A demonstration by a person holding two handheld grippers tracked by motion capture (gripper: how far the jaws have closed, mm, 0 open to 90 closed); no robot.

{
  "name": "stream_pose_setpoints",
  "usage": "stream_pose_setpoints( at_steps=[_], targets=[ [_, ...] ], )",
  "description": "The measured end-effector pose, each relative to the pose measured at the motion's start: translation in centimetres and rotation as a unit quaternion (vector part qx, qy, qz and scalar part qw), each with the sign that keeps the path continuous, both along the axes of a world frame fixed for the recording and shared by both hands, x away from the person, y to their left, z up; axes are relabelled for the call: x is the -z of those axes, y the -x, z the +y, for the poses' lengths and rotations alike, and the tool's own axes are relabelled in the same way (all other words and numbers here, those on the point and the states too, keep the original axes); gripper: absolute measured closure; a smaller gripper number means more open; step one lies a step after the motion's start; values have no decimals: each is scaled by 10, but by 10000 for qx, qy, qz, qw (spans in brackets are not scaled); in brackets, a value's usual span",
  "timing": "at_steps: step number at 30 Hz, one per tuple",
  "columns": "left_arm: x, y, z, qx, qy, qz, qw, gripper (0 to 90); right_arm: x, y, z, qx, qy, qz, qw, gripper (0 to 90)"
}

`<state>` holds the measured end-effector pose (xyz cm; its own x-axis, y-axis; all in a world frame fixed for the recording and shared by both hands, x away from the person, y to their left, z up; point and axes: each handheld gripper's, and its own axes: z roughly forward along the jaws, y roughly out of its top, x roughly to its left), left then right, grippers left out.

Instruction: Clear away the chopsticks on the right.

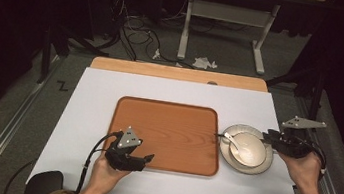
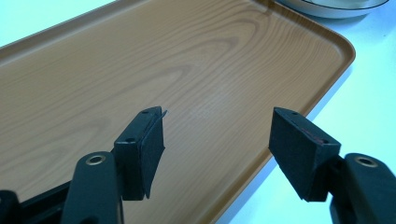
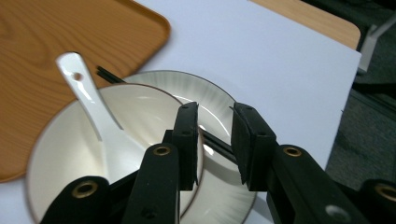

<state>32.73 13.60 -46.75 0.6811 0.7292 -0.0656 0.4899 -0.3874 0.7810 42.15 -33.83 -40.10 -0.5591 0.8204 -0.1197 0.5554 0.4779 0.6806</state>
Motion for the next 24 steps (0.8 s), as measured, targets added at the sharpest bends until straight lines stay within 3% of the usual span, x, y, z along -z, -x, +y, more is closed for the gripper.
stream_pose_setpoints(
  at_steps=[5,14,24],
  targets=[
    [0,1,1,-14,-6,0,10000,354,9,-17,-7,175,214,221,9994,732],
    [1,0,3,-55,-17,14,10000,354,30,-41,-13,328,718,736,9942,736],
    [1,0,3,-73,-33,26,10000,354,40,-49,-15,373,804,944,9916,733]
  ],
)
